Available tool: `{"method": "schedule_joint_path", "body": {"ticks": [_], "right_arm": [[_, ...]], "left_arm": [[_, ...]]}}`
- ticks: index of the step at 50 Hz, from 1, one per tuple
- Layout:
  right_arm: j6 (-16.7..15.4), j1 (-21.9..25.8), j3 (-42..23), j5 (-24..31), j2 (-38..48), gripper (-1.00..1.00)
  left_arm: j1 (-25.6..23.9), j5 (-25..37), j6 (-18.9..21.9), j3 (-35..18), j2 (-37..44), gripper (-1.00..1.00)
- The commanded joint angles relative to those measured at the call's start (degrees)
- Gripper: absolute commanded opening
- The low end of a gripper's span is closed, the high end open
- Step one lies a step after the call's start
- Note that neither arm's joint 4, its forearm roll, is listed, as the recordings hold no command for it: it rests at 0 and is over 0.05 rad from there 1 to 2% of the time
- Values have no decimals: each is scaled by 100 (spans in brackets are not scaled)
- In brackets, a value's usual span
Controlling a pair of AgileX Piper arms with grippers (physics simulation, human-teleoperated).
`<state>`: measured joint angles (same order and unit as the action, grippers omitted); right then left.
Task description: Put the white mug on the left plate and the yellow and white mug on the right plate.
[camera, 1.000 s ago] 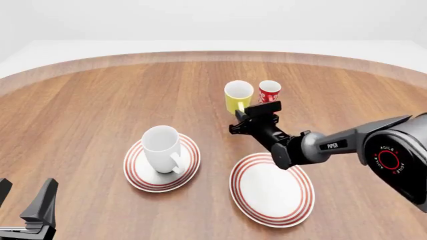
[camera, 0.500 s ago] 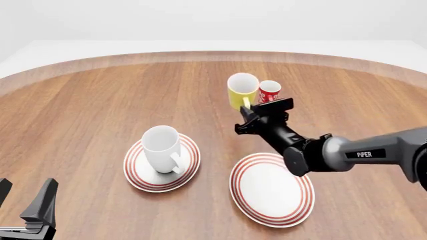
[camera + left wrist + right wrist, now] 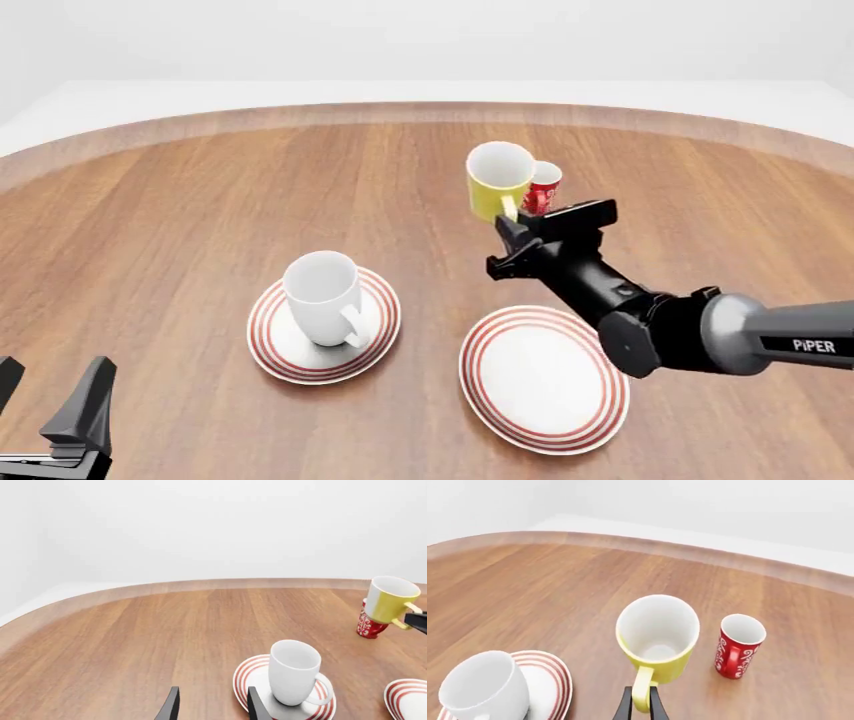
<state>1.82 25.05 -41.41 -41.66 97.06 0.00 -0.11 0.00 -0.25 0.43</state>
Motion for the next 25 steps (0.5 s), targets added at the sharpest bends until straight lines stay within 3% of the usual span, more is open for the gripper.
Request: {"method": "schedule_joint_path", "body": {"ticks": [1,25], "right_arm": [[11,-1,626,-121,-586,-100],[28,-49,2352,-276,-2184,-100]], "left_arm": [[0,0,0,0,0,100],[0,0,0,0,0,100]]}}
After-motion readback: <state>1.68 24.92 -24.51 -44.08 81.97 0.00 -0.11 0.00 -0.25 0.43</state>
